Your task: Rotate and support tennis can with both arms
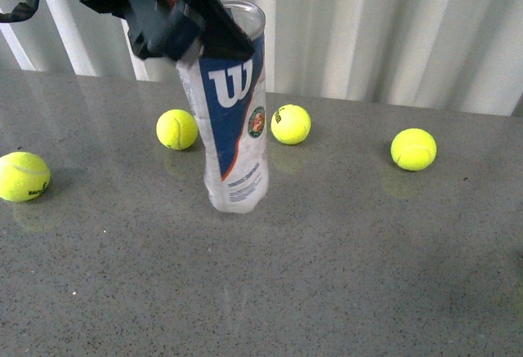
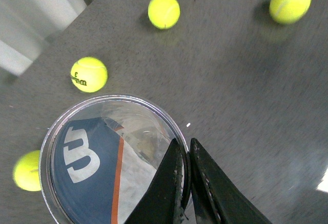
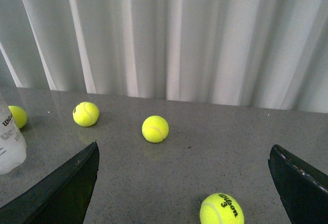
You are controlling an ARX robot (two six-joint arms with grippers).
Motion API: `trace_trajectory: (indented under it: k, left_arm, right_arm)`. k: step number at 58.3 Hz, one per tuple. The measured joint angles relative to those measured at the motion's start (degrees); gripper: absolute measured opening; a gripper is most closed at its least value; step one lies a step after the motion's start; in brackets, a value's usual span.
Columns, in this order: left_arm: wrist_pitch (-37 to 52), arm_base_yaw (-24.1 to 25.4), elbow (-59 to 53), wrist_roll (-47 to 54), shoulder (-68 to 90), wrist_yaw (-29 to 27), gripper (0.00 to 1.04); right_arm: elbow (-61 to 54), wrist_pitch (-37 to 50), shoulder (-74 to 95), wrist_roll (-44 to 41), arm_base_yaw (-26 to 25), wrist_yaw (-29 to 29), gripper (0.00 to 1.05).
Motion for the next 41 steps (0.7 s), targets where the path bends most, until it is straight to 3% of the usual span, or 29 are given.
trace_trajectory:
  k: [12, 41]
  left_arm:
    - [-2.4, -4.0, 2.8, 12.5, 3.0, -0.6, 0.04]
    - [-6.6, -6.7, 6.1, 15.1, 9.4, 1.0, 0.04]
  right_arm:
    - [0.0, 0.0, 0.0, 0.0, 0.0, 0.0, 0.98]
    - [0.0, 0.0, 0.0, 0.0, 0.0, 0.0, 0.98]
